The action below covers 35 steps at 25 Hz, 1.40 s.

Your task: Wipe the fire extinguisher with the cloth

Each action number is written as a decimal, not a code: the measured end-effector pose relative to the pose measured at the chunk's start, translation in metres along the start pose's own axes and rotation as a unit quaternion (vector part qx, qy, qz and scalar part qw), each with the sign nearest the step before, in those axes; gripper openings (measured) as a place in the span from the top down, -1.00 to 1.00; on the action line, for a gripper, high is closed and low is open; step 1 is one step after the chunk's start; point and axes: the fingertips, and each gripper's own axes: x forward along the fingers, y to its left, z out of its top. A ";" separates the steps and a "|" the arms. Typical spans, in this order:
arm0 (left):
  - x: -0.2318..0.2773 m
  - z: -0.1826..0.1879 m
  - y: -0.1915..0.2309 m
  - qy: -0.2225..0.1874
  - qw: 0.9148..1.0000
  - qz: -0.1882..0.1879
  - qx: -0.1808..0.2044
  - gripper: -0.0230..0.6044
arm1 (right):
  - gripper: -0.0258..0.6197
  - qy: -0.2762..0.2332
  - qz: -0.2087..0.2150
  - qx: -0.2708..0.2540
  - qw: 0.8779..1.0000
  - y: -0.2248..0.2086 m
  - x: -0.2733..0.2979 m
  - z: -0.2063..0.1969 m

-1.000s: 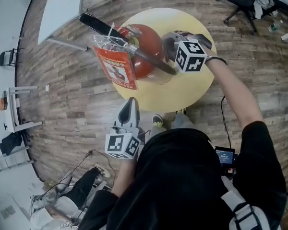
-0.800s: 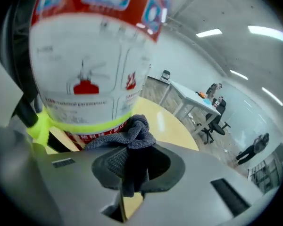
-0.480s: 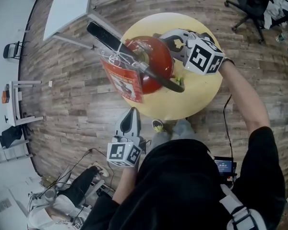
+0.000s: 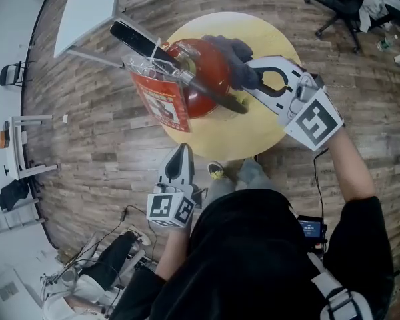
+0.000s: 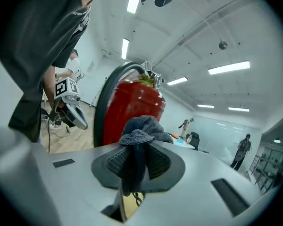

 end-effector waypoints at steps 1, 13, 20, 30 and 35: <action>0.000 -0.002 0.001 0.001 1.000 -0.001 0.000 0.85 | 0.73 0.001 -0.003 0.028 1.000 0.015 -0.002 -0.010; -0.003 0.003 -0.014 -0.020 0.999 -0.032 0.013 0.85 | 0.73 -0.126 -0.146 0.111 0.975 0.029 -0.058 0.078; -0.003 0.003 -0.031 -0.030 0.998 -0.048 0.012 0.85 | 0.73 -0.125 -0.110 0.041 0.985 0.015 -0.043 0.164; -0.011 0.002 -0.024 -0.025 0.999 -0.043 0.013 0.85 | 0.73 -0.055 -0.094 0.159 0.981 0.053 -0.056 0.082; -0.012 -0.008 -0.019 -0.020 0.999 -0.039 0.011 0.85 | 0.73 0.105 -0.069 0.217 0.968 0.108 -0.011 -0.066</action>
